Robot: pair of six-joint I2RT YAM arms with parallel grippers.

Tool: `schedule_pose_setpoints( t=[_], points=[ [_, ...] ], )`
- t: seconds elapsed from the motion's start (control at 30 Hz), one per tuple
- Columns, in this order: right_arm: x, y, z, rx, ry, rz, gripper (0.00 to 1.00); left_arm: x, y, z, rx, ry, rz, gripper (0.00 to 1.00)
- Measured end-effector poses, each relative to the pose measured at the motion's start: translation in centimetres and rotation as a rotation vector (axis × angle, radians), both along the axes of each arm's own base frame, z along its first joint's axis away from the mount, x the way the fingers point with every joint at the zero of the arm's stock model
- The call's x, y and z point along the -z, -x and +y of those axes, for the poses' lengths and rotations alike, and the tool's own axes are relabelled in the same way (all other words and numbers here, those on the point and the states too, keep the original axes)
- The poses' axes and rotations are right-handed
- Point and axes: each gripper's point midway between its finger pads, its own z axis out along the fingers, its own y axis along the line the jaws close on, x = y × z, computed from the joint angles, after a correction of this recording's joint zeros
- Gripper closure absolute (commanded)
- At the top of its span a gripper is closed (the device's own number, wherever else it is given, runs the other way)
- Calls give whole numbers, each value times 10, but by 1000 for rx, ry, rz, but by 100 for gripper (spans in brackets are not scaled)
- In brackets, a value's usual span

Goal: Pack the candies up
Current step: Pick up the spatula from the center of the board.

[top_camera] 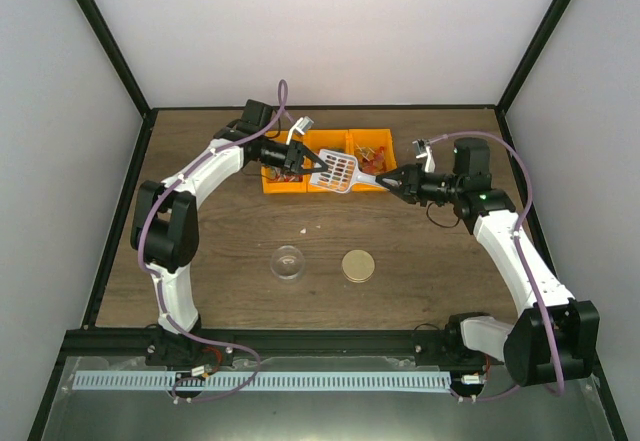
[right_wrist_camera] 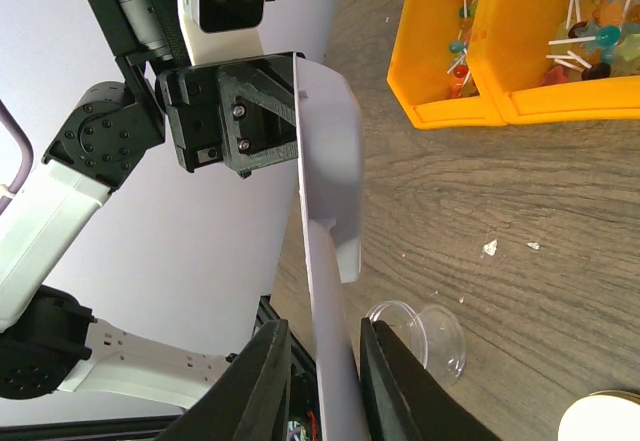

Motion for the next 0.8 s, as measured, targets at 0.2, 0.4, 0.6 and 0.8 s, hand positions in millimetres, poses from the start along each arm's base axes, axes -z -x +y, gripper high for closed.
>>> schedule_pose_setpoints(
  t=[0.2, 0.4, 0.6, 0.8],
  points=[
    [2, 0, 0, 0, 1, 4, 73, 0, 0, 0, -2, -2, -2, 96],
    [12, 4, 0, -8, 3, 27, 73, 3, -1, 1, -8, -15, -1, 96],
    [13, 5, 0, -9, 4, 31, 82, 4, -1, 1, -9, -20, -4, 96],
    [13, 5, 0, -13, 2, 33, 93, 5, 0, 1, -6, -21, -8, 96]
  ],
)
